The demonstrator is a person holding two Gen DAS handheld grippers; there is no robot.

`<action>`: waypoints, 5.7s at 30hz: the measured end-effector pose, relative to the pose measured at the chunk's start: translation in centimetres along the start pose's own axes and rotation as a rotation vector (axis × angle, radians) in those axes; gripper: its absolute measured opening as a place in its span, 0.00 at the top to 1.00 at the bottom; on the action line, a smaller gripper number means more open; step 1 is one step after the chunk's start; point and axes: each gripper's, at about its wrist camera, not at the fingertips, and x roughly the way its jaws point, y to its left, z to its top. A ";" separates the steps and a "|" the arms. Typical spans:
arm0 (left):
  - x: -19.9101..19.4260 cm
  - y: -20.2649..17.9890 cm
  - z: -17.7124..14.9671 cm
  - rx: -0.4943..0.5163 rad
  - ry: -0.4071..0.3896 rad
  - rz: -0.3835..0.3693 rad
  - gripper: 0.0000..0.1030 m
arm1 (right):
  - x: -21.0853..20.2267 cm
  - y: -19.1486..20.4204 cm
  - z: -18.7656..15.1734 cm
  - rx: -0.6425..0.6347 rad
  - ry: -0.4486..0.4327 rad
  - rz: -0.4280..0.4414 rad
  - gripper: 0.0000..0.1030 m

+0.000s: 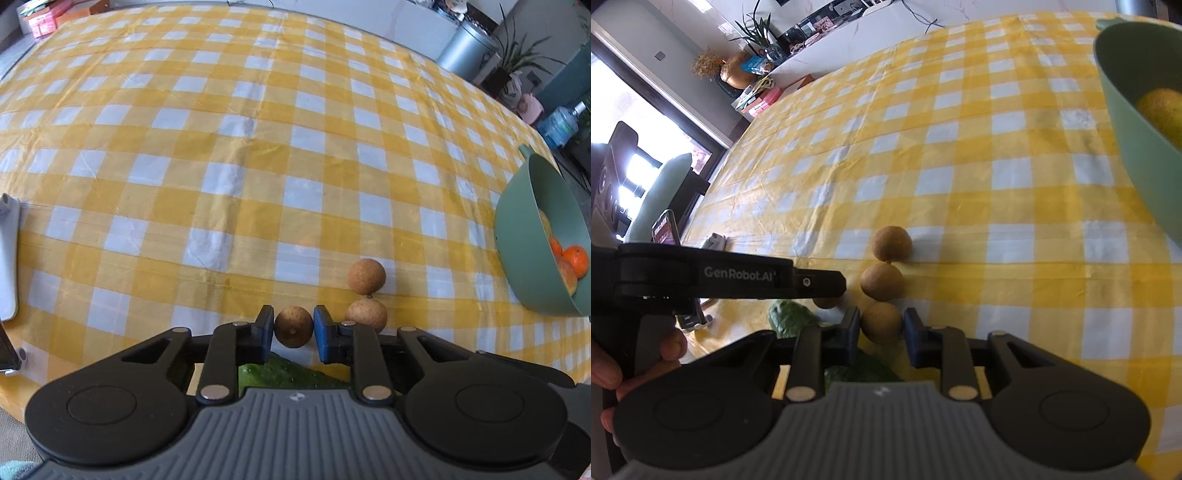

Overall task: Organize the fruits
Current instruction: 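Grasp a small brown fruit with the left gripper while the right grasps another, then carry both held brown fruits over the green colander, then open both grippers to drop the brown fruits into the colander, then move both open grippers back to the remaining brown fruits by the cucumber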

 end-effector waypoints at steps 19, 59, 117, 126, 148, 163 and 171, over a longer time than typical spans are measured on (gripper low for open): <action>-6.2 -3.8 -0.2 0.012 -0.144 -0.094 0.75 | -7.7 -0.4 -0.1 -0.070 -0.181 -0.075 0.78; -2.2 -22.9 1.4 0.401 -0.115 -0.129 0.75 | -15.7 -11.3 0.7 0.013 -0.401 -0.296 0.78; -4.9 -22.3 0.7 0.648 -0.217 -0.097 0.39 | -15.8 -9.9 0.3 -0.008 -0.462 -0.405 0.36; -9.9 -16.9 1.5 0.725 -0.213 -0.027 0.39 | -15.7 -6.3 -0.3 -0.023 -0.442 -0.300 0.35; -10.5 3.2 -0.8 0.897 -0.477 0.407 0.38 | -9.9 0.9 -1.2 -0.166 -0.317 -0.328 0.31; -2.7 8.8 -4.5 1.070 -0.672 0.472 0.37 | -5.6 1.2 -0.2 -0.165 -0.276 -0.416 0.31; -2.8 10.8 -3.8 1.089 -0.671 0.541 0.37 | -3.5 2.6 0.3 -0.216 -0.270 -0.394 0.31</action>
